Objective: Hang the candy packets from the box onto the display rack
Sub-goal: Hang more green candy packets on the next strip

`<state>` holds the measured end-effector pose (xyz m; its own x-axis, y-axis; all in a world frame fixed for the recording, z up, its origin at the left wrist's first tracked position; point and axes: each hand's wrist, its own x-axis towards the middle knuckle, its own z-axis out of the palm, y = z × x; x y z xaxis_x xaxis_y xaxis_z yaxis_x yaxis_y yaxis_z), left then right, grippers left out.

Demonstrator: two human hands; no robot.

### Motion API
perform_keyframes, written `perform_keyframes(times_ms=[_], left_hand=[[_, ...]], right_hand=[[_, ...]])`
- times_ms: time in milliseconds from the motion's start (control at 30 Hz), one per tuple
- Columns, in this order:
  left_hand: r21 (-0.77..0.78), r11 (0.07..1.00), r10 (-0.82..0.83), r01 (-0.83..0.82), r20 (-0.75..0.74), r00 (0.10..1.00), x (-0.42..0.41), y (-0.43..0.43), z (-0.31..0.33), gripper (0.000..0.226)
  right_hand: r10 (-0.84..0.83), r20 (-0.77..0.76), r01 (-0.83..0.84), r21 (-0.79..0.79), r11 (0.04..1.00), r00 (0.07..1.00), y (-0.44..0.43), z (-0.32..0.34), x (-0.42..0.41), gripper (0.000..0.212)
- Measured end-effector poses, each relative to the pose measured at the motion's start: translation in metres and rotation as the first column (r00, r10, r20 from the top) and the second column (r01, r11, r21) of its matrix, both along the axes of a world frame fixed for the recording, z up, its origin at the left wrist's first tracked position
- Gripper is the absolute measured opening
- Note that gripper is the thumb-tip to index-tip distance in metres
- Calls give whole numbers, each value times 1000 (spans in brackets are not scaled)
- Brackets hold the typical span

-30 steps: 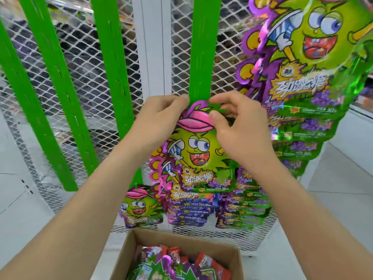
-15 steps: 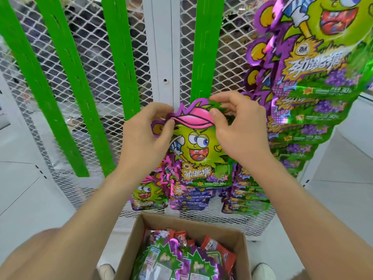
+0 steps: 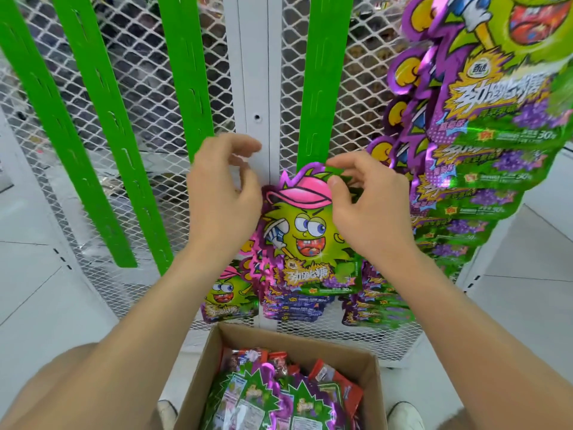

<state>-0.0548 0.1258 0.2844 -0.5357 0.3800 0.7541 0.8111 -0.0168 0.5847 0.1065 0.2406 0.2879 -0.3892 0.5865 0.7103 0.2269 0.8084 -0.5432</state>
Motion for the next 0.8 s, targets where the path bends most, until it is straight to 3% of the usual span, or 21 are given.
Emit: perform_keyframes(times_ms=[100,333,500,633,733,800], left_hand=[[63,980,185,-187,32,982,-12,-7,-14,34],[-182,956,246,-228,78,966,-36,-16,-52,72],[-185,951,264,-247,71,962,-46,-22,-63,63],[-205,958,233,-202,136,963,-51,-30,-67,46],[-343,931,188,-123,164,968,-61,-42,-68,26],[-455,890,119,-16,199,973,-66,-52,-71,33]], right_hand=[[55,60,-58,51,997,997,-12,-11,5,19],[211,258,-239,81,968,943,-37,-35,-4,21],[238,499,-237,-65,969,833,-47,-51,-17,27],[317,593,-257,-186,948,740,-53,-60,-31,24],[340,628,-268,-210,940,700,-57,-64,-37,20],[349,654,-276,-216,937,672,-59,-67,-39,22]])
